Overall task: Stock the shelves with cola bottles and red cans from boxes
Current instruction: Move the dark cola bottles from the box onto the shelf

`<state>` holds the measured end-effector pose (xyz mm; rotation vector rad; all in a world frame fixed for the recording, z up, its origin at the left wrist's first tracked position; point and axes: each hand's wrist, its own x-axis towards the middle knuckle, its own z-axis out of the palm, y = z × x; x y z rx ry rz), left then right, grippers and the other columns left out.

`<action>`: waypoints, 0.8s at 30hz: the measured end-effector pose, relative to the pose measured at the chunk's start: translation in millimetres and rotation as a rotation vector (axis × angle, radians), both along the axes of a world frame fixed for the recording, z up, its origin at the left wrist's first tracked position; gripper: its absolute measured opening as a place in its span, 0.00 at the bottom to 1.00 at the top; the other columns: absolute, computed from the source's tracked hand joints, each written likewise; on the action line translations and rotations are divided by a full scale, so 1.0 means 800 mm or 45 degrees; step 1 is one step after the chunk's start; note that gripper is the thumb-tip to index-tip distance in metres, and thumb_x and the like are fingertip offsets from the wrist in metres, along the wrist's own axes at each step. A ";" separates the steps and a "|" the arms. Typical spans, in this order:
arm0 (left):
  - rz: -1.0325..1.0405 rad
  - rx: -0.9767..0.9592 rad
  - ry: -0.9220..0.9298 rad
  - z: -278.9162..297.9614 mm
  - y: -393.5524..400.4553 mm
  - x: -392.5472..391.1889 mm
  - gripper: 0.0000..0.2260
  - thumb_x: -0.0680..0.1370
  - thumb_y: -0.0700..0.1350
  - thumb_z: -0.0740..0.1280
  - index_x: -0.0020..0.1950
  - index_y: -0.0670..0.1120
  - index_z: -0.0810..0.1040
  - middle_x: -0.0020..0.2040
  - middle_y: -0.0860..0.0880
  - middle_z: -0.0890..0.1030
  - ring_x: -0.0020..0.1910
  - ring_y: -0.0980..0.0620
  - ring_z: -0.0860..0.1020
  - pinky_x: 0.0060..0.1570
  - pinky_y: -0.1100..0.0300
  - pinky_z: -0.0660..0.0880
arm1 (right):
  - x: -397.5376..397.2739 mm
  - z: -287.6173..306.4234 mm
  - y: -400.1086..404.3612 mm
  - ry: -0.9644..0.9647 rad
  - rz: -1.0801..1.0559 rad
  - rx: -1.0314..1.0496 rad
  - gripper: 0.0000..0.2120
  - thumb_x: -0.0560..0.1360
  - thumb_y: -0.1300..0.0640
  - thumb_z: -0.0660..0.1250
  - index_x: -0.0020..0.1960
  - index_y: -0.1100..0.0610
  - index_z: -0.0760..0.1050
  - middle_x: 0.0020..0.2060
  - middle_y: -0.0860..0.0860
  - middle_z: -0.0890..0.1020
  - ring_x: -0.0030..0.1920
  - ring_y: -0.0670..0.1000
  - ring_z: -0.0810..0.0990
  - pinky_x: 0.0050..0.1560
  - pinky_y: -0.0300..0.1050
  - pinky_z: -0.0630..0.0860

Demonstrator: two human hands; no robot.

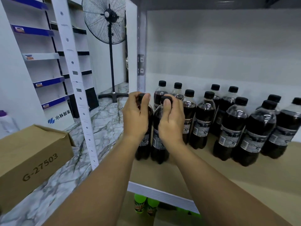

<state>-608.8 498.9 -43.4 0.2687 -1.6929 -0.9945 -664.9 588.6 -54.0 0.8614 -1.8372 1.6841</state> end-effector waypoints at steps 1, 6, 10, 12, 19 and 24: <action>-0.001 -0.002 -0.003 0.000 -0.005 -0.007 0.10 0.84 0.53 0.64 0.57 0.47 0.76 0.48 0.53 0.81 0.46 0.60 0.79 0.48 0.71 0.72 | -0.008 -0.001 -0.006 -0.005 -0.001 0.005 0.17 0.86 0.51 0.53 0.64 0.59 0.75 0.57 0.51 0.76 0.56 0.46 0.74 0.57 0.30 0.67; -0.019 0.006 -0.001 -0.004 -0.031 -0.043 0.13 0.84 0.54 0.63 0.59 0.45 0.77 0.50 0.51 0.82 0.49 0.56 0.80 0.50 0.67 0.74 | -0.041 -0.007 -0.034 0.063 -0.033 -0.059 0.18 0.85 0.51 0.52 0.61 0.61 0.76 0.53 0.53 0.77 0.54 0.50 0.75 0.58 0.42 0.72; -0.010 -0.016 0.030 -0.007 -0.044 -0.061 0.13 0.85 0.54 0.63 0.59 0.46 0.77 0.50 0.51 0.82 0.50 0.55 0.81 0.52 0.62 0.77 | -0.057 -0.009 -0.049 0.061 -0.061 -0.084 0.17 0.85 0.52 0.53 0.62 0.61 0.76 0.54 0.54 0.77 0.53 0.50 0.75 0.57 0.41 0.72; -0.012 -0.017 0.038 -0.008 -0.049 -0.068 0.13 0.85 0.54 0.63 0.59 0.45 0.77 0.50 0.51 0.83 0.50 0.53 0.81 0.52 0.58 0.78 | -0.063 -0.010 -0.053 0.069 -0.067 -0.078 0.17 0.85 0.53 0.53 0.62 0.61 0.76 0.53 0.54 0.77 0.53 0.49 0.75 0.57 0.40 0.71; -0.052 0.044 0.011 -0.009 -0.049 -0.069 0.14 0.85 0.55 0.63 0.59 0.46 0.77 0.51 0.52 0.83 0.52 0.54 0.81 0.54 0.56 0.78 | -0.064 -0.006 -0.052 0.036 -0.040 -0.090 0.17 0.85 0.53 0.54 0.64 0.61 0.75 0.56 0.54 0.78 0.55 0.47 0.75 0.60 0.38 0.70; -0.147 0.202 -0.116 -0.015 -0.027 -0.036 0.27 0.84 0.59 0.61 0.81 0.50 0.63 0.78 0.56 0.68 0.76 0.61 0.65 0.74 0.65 0.62 | -0.043 0.006 -0.021 -0.138 0.083 0.006 0.25 0.86 0.49 0.55 0.80 0.55 0.60 0.70 0.50 0.75 0.70 0.46 0.72 0.70 0.37 0.66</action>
